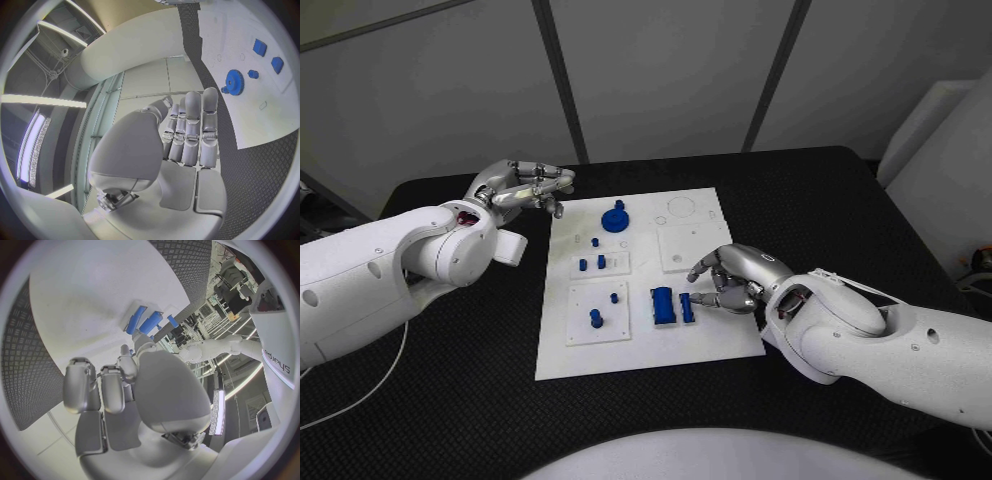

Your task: Assemble the parts on the task board

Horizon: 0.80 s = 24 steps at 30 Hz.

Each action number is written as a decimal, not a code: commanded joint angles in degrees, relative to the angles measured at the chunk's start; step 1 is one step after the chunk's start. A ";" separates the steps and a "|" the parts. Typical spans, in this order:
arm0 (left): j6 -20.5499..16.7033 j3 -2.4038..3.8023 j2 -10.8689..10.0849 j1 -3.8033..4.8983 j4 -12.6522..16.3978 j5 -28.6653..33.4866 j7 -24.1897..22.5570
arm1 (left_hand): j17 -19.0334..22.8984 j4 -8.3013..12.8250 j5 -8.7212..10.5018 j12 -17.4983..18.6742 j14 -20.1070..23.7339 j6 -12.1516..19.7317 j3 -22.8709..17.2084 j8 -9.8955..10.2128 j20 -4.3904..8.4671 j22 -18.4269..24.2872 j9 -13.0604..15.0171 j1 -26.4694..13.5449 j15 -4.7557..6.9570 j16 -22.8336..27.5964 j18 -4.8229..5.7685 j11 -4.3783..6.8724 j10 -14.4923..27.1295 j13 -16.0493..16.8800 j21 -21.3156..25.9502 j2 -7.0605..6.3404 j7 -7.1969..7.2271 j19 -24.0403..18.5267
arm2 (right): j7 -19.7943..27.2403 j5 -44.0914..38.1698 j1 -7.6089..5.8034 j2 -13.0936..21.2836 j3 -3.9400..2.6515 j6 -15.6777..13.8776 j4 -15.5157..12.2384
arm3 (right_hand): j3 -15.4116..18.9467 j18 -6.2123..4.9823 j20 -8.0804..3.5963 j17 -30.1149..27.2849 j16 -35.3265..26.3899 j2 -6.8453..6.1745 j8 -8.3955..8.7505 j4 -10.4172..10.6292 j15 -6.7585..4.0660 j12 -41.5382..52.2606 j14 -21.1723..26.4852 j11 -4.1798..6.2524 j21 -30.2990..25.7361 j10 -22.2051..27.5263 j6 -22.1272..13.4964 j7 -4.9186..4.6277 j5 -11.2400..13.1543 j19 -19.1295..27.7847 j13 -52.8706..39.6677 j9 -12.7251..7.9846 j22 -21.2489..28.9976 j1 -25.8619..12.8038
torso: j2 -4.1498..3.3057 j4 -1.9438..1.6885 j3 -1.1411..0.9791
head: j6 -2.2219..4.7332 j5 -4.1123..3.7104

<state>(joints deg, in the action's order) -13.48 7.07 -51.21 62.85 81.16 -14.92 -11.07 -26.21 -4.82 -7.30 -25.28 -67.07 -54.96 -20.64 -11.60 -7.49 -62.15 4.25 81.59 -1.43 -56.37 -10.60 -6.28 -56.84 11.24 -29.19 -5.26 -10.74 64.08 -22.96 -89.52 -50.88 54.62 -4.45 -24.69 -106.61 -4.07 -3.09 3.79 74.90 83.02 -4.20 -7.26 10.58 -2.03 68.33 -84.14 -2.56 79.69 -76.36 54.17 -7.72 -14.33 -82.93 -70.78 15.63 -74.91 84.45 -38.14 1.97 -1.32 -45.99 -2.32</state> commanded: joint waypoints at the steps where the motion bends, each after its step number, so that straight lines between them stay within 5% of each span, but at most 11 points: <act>1: 0.59 0.04 0.16 0.09 -0.03 0.05 -0.14 | 0.03 0.03 -0.37 -0.18 0.07 0.49 -0.31 -0.29 -0.02 0.06 -0.02 -0.07 -0.33 0.19 0.14 -0.05 0.43 0.09 0.31 0.02 0.01 0.45 | 1.41 -2.67 -0.03 -0.41 0.00 0.49 0.61 | 0.14 -0.28 0.61 7.00 0.25 -0.33 0.19 0.03 0.49 0.35 -4.02 -0.31 -0.26 0.00 0.79 -0.22 1.79 0.00 -0.08 -0.53 -1.00 -0.05 | -0.03 0.10 -0.07 | -0.05 0.10; 15: 0.63 0.04 0.30 0.09 -0.19 0.05 0.03 | 0.03 0.23 -0.45 -0.36 0.13 0.61 -0.71 -0.38 -0.01 0.11 -0.02 0.24 -0.34 0.19 0.14 -0.07 0.65 0.13 0.41 0.33 -0.03 0.52 | 1.95 -1.89 -0.01 -1.46 0.03 2.29 1.68 | 0.01 -0.21 0.44 7.32 0.46 0.48 -0.41 0.94 0.14 1.73 -4.10 0.27 0.13 -0.90 4.17 0.54 3.46 -0.27 -0.93 -1.92 -1.51 -1.09 | 0.06 0.08 -0.03 | -0.54 0.38; 24: 0.72 0.04 0.32 0.08 -0.23 0.05 0.12 | 0.03 0.23 -0.45 -0.36 0.13 0.61 -0.71 -0.38 -0.01 0.11 -0.02 0.24 -0.34 0.19 0.14 -0.07 0.65 0.13 0.41 0.33 -0.03 0.52 | 0.81 -2.48 0.00 -2.15 0.04 2.79 2.46 | 0.53 -0.21 0.34 7.37 0.49 -0.20 -0.34 1.11 0.08 1.69 -4.12 0.27 0.11 -0.85 4.35 0.50 4.01 -0.27 -0.82 -2.38 -1.47 -1.55 | 0.05 -0.01 0.00 | -0.67 0.48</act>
<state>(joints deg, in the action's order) -13.37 7.07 -50.91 62.84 80.93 -14.92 -10.91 -26.20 -4.57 -7.51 -25.28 -67.07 -54.75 -20.88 -11.59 -7.49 -62.10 4.25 81.59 -1.43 -56.37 -10.61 -6.49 -56.63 11.30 -28.96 -5.26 -10.94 64.08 -21.81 -91.35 -50.85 52.56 -4.41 -22.80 -104.23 -3.66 -3.09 4.21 74.94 83.24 -3.91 -7.60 11.50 -1.83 69.82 -83.93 -2.46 79.69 -76.88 58.12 -7.17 -10.56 -82.94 -71.63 13.30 -74.91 82.89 -38.13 2.00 -1.33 -46.63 -1.88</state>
